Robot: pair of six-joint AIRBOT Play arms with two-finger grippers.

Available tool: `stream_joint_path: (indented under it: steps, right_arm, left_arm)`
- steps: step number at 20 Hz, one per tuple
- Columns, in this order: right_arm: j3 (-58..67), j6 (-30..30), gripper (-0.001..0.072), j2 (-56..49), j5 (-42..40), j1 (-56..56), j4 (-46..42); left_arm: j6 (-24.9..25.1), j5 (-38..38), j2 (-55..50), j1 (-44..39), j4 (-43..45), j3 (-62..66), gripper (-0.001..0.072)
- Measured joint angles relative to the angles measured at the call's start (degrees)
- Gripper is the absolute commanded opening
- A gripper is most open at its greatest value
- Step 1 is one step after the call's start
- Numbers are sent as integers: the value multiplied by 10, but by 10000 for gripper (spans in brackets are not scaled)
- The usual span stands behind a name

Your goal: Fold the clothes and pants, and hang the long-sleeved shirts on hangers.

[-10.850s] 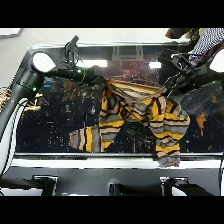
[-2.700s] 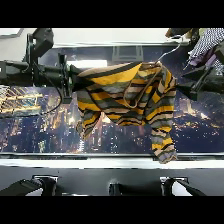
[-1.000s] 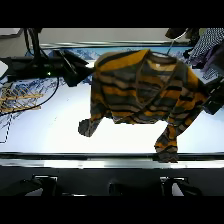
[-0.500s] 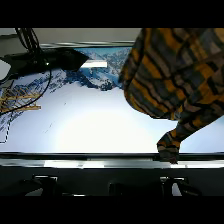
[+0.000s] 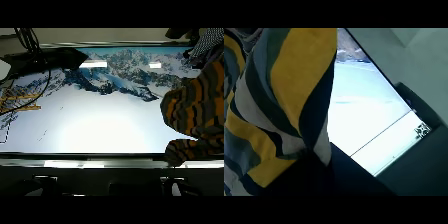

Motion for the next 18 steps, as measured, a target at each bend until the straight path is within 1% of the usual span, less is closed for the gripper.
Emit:
stream_joint_path:
  steps: [3, 6, 10, 18]
  right_arm:
    - [26, 28, 20, -1, 20, 0, -83]
    - [35, 50, 20, -17, 11, 0, -169]
    - [39, 82, 20, -68, -31, 0, -250]
    - [44, 202, 20, -149, -154, 0, -377]
  left_arm:
    - [-2, 0, 0, 0, 0, 0, 414]
    - [-2, 0, 0, 0, 0, 0, 415]
    - [-3, 0, 0, 0, 0, 0, 414]
    - [-4, -2, -3, 0, 0, 0, 414]
